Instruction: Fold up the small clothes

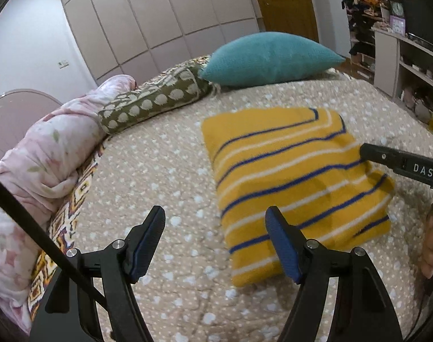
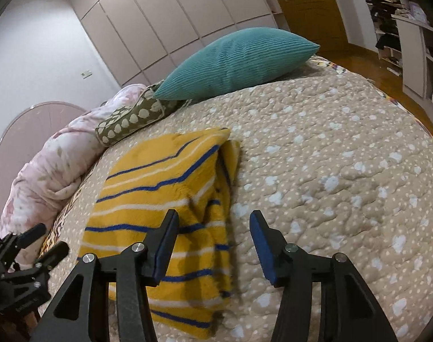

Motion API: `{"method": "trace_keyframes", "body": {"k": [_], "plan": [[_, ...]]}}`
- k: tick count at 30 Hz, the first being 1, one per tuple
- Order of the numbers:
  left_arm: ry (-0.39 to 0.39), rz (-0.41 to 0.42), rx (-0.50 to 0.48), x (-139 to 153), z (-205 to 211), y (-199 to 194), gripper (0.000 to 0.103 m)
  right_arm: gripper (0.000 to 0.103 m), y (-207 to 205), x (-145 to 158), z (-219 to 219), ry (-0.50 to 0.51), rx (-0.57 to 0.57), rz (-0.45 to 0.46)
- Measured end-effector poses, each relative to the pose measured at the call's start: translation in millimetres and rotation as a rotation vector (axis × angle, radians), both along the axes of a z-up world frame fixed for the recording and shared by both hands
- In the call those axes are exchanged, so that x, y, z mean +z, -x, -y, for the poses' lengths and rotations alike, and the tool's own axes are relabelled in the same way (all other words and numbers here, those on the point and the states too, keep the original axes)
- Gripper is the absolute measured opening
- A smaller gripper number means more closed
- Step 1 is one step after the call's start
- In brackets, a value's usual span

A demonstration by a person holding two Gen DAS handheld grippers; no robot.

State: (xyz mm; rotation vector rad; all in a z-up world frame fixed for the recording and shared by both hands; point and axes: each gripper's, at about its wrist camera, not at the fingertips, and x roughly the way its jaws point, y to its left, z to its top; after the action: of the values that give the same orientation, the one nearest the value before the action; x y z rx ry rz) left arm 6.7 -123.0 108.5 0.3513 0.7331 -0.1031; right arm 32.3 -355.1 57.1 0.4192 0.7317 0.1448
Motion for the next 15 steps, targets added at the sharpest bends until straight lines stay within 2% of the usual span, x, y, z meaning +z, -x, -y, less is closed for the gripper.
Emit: {"method": "trace_keyframes", "body": {"k": [15], "plan": [[0.071, -0.019, 0.035, -2.4, -28.9, -21.6, 0.073, 0.070, -13.7, -9.7, 8.3, -0.068, -0.023, -0.011]]}}
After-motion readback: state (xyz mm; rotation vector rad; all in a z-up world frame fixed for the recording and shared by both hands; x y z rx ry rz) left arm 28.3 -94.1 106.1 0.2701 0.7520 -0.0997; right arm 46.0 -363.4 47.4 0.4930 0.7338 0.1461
